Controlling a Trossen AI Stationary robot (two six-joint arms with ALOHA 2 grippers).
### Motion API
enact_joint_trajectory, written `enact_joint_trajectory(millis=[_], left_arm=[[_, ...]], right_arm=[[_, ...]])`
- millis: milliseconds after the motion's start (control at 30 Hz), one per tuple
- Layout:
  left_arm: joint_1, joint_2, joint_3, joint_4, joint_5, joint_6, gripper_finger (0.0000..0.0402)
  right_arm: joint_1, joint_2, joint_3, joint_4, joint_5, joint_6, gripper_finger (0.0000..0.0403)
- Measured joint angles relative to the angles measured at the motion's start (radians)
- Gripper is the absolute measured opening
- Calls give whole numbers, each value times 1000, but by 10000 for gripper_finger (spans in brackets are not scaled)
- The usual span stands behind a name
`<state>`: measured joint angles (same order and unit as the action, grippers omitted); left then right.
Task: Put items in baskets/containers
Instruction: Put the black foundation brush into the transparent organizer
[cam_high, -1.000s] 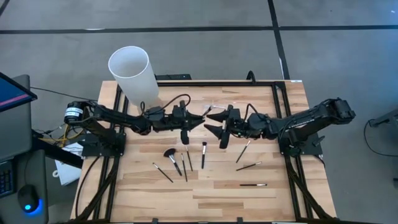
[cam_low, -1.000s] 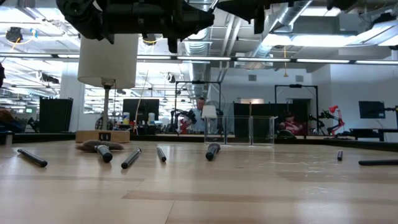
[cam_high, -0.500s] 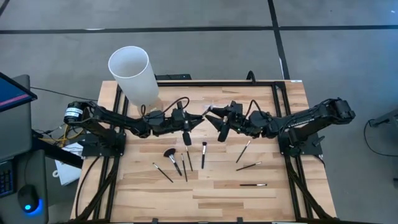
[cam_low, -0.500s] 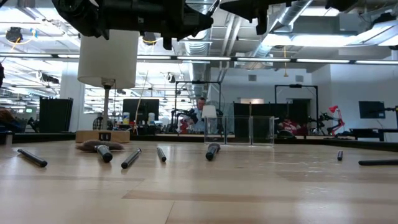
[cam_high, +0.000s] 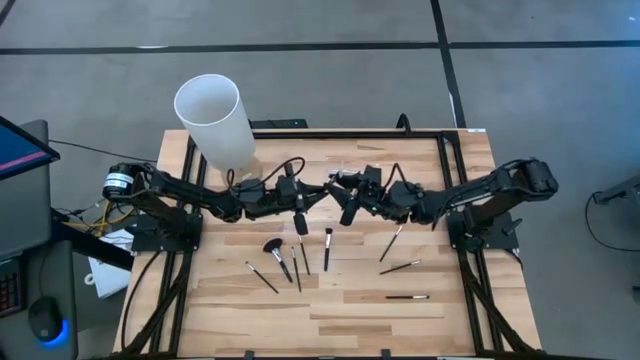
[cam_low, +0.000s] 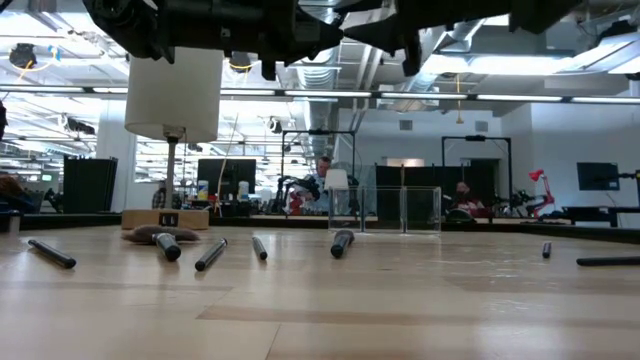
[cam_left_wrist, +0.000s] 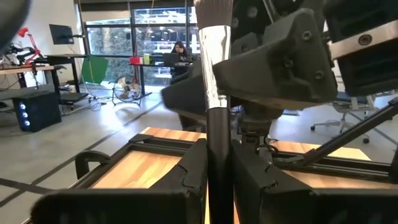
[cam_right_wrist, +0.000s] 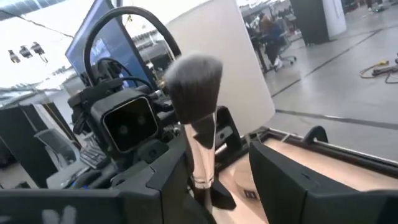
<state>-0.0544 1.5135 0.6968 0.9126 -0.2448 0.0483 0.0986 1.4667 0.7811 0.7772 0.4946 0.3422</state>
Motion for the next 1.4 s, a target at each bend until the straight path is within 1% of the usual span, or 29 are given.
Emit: enact_joint_trajectory(millis=[100, 200, 600, 867, 1033, 1133, 1300, 1400], left_arm=[[-2, 0, 0, -4, 1, 0, 45], [-4, 0, 0, -8, 0, 0, 45], [-4, 0, 0, -17, 0, 0, 45], [-6, 0, -9, -17, -2, 0, 45], [-6, 0, -9, -16, -2, 5, 45], [-6, 0, -9, -22, 0, 6, 45], [-9, 0, -10, -22, -9, 32, 45], [-12, 0, -10, -22, -19, 34, 45]], right_arm=[[-4, 20, 0, 49, 0, -18, 173], [-9, 25, 0, 51, -1, -18, 170], [-6, 25, 0, 48, -5, -31, 106], [-6, 25, 0, 47, -3, -36, 91], [-9, 25, 0, 62, 2, -36, 95], [-9, 25, 0, 65, 3, -37, 104], [-9, 25, 0, 69, 10, -36, 133], [-9, 25, 0, 68, 32, -34, 151]])
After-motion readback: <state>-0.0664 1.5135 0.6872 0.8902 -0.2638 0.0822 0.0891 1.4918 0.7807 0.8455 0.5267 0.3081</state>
